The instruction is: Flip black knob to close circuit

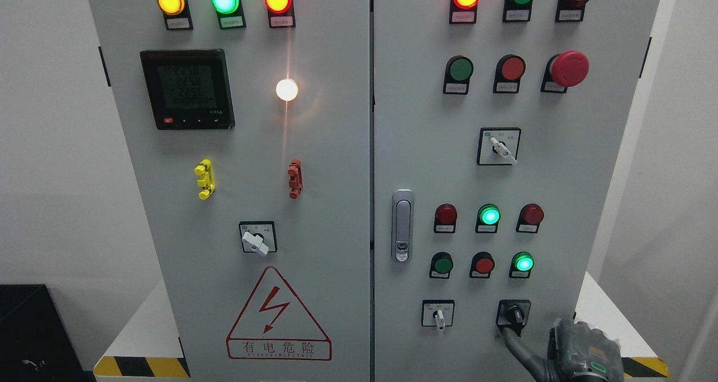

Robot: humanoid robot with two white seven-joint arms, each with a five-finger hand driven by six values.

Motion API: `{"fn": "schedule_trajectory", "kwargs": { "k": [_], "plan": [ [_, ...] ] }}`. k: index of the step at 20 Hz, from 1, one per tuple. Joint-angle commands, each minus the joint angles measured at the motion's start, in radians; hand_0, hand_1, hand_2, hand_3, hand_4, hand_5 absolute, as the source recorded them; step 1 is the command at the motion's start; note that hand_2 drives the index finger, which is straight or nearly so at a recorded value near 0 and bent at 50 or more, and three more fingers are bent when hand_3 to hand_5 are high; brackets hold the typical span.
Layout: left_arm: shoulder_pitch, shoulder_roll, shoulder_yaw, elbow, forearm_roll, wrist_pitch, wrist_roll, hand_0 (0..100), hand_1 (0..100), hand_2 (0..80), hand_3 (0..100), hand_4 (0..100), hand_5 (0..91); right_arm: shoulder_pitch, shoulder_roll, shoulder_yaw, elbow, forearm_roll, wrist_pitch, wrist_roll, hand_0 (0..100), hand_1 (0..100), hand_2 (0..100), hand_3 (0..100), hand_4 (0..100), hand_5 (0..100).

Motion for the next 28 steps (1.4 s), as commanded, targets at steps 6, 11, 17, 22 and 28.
{"fn": "schedule_trajectory", "kwargs": {
  "k": [6,11,17,22,28],
  "plan": [
    [0.021,0.000,0.000,-0.023,0.000,0.001,0.000,12,56,0.0,0,0,0.0,-0.035,-0.003,-0.030,0.056,0.001,0.004,-0.002,0,3,93,100,92,96],
    [0.021,0.000,0.000,-0.023,0.000,0.001,0.000,12,56,0.0,0,0,0.0,-0.032,-0.006,-0.044,0.050,0.001,0.004,-0.002,0,3,93,100,92,96],
    [0.021,0.000,0.000,-0.023,0.000,0.001,0.000,12,56,0.0,0,0,0.0,-0.029,-0.007,-0.060,0.031,0.000,0.002,-0.001,0,3,93,100,92,96],
    [0.021,0.000,0.000,-0.023,0.000,0.001,0.000,12,56,0.0,0,0,0.0,-0.027,-0.007,-0.061,0.018,0.000,0.002,0.008,0,3,92,100,92,96],
    [0.021,0.000,0.000,-0.023,0.000,0.001,0.000,12,56,0.0,0,0,0.0,-0.027,-0.003,-0.061,0.004,-0.008,0.002,0.007,0,3,92,100,92,96]
  ]
}}
